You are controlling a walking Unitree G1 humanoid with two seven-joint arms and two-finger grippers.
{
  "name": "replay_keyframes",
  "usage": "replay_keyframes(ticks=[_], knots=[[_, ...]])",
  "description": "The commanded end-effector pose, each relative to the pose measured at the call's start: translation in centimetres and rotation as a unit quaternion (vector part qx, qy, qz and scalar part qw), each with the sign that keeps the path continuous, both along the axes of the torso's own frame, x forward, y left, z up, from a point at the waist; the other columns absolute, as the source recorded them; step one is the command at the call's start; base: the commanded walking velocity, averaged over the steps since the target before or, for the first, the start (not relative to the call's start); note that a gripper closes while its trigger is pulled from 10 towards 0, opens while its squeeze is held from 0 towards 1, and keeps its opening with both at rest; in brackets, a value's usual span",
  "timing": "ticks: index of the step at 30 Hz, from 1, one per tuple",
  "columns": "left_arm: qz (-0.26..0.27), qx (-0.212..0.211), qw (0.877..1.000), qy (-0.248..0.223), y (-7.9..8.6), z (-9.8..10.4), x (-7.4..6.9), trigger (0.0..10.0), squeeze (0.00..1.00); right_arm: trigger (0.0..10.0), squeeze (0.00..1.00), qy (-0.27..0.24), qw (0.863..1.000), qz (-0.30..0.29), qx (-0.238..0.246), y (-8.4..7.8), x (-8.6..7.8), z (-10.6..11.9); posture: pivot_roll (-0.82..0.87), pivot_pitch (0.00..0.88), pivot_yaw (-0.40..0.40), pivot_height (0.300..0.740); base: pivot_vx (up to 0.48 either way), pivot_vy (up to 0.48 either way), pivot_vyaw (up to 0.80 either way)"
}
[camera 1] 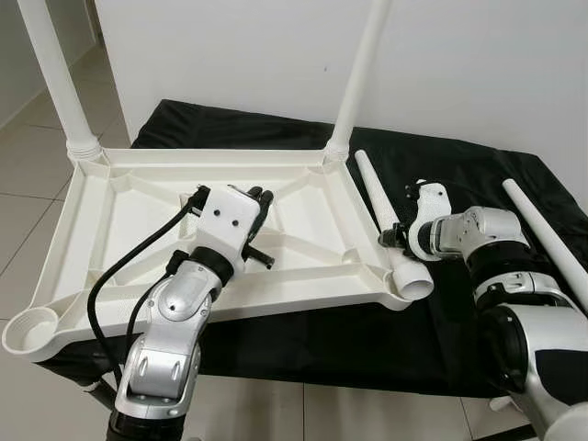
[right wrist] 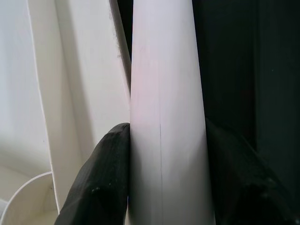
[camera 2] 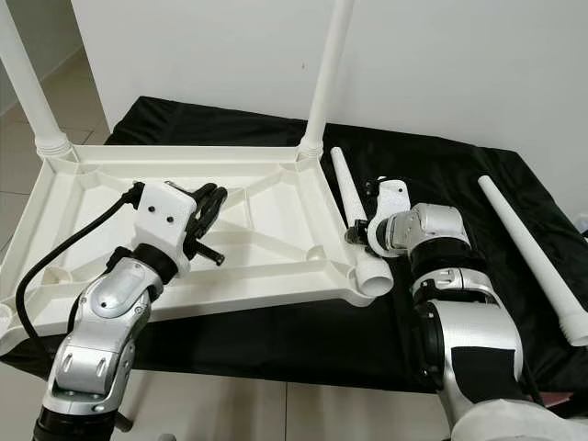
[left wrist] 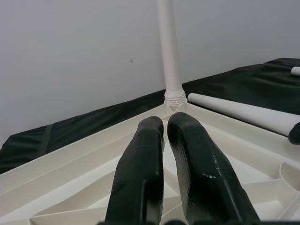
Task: Building children table
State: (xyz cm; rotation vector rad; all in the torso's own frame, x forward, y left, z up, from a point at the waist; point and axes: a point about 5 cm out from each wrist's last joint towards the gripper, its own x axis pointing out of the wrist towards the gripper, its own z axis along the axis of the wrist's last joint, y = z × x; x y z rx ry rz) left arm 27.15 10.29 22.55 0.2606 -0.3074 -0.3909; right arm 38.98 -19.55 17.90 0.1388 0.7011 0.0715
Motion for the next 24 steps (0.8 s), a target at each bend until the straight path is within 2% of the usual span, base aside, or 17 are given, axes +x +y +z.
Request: replay_keyframes(ticks=[1,6,8,9,10,11,12,13,14,15,16,18,19,20,21,22,24], knots=[[0.008,-0.007,1.0,-0.002,0.0,0.1,-0.2,10.0,0.0,0.0,0.0,0.026,1.0,-0.002,0.014,0.3,-0.3,-1.2,0.03,0.088,-0.144,0.74,0.0,0.0,0.0],[0.009,-0.007,1.0,-0.002,0.0,0.2,-0.2,10.0,0.0,0.0,0.0,-0.006,0.999,-0.016,0.03,0.5,0.1,-0.3,0.04,0.092,-0.144,0.74,0.0,0.0,0.0],[0.012,-0.009,1.0,0.0,0.2,0.2,-0.3,10.0,0.0,0.0,0.0,-0.045,0.996,-0.027,0.075,1.0,0.6,1.9,0.05,0.094,-0.145,0.74,0.0,0.0,0.0],[0.013,-0.014,1.0,0.003,0.3,0.2,-0.4,10.0,0.0,10.0,0.0,-0.074,0.994,-0.027,0.075,1.1,0.8,3.3,0.06,0.096,-0.143,0.74,0.0,0.0,0.0],[0.015,-0.018,1.0,0.005,0.3,0.2,-0.4,10.0,0.0,10.0,0.0,-0.095,0.992,-0.026,0.072,1.2,0.8,4.2,0.06,0.096,-0.143,0.74,0.0,0.0,0.0],[0.015,-0.03,0.999,0.01,0.4,0.2,-0.4,10.0,0.0,10.0,0.0,-0.119,0.988,-0.027,0.093,1.5,0.7,5.6,0.06,0.098,-0.14,0.74,0.0,0.0,0.0],[0.015,-0.03,0.999,0.01,0.4,0.2,-0.4,10.0,0.0,10.0,0.0,-0.119,0.988,-0.027,0.093,1.5,0.7,5.6,0.06,0.098,-0.14,0.74,0.0,0.0,0.0],[0.014,-0.041,0.999,0.014,0.5,0.4,-0.3,10.0,0.0,10.0,0.0,-0.163,0.982,-0.021,0.093,1.8,0.3,7.3,0.06,0.097,-0.137,0.74,0.0,0.0,0.0],[0.014,-0.041,0.999,0.014,0.5,0.4,-0.3,10.0,0.0,10.0,0.0,-0.163,0.982,-0.021,0.093,1.8,0.3,7.3,0.06,0.097,-0.137,0.74,0.0,0.0,0.0],[0.01,-0.063,0.998,0.019,0.5,0.7,-0.2,10.0,0.0,10.0,0.0,-0.232,0.969,-0.001,0.087,2.6,-0.7,9.6,0.06,0.096,-0.131,0.74,0.0,0.0,0.0],[0.01,-0.063,0.998,0.019,0.5,0.7,-0.2,10.0,0.0,10.0,0.0,-0.232,0.969,-0.001,0.087,2.6,-0.7,9.6,0.06,0.096,-0.131,0.74,0.0,0.0,0.0],[0.006,-0.087,0.996,0.021,0.5,1.4,0.1,10.0,0.0,10.0,0.0,-0.319,0.946,0.028,0.041,3.6,-2.2,11.2,0.06,0.092,-0.125,0.74,0.0,0.0,0.0],[0.004,-0.096,0.995,0.019,0.6,1.8,0.4,10.0,0.0,10.0,0.0,-0.348,0.936,0.043,0.035,4.3,-3.0,11.5,0.06,0.09,-0.121,0.74,0.0,0.0,0.0],[0.004,-0.096,0.995,0.019,0.6,1.8,0.4,10.0,0.0,10.0,0.0,-0.348,0.936,0.043,0.035,4.3,-3.0,11.5,0.06,0.09,-0.121,0.74,0.0,0.0,0.0],[0.003,-0.107,0.994,0.015,0.8,2.4,0.7,10.0,0.0,10.0,0.0,-0.385,0.921,0.059,0.016,5.2,-4.2,11.4,0.07,0.088,-0.113,0.74,0.0,0.0,0.0],[0.003,-0.107,0.994,0.015,0.8,2.4,0.7,10.0,0.0,10.0,0.0,-0.385,0.921,0.059,0.016,5.2,-4.2,11.4,0.07,0.088,-0.113,0.74,0.0,0.0,0.0],[0.001,-0.122,0.993,0.007,1.2,3.6,1.2,10.0,0.0,10.0,0.0,-0.436,0.896,0.077,-0.014,6.3,-6.0,10.7,0.07,0.087,-0.102,0.74,0.0,0.0,0.0]])
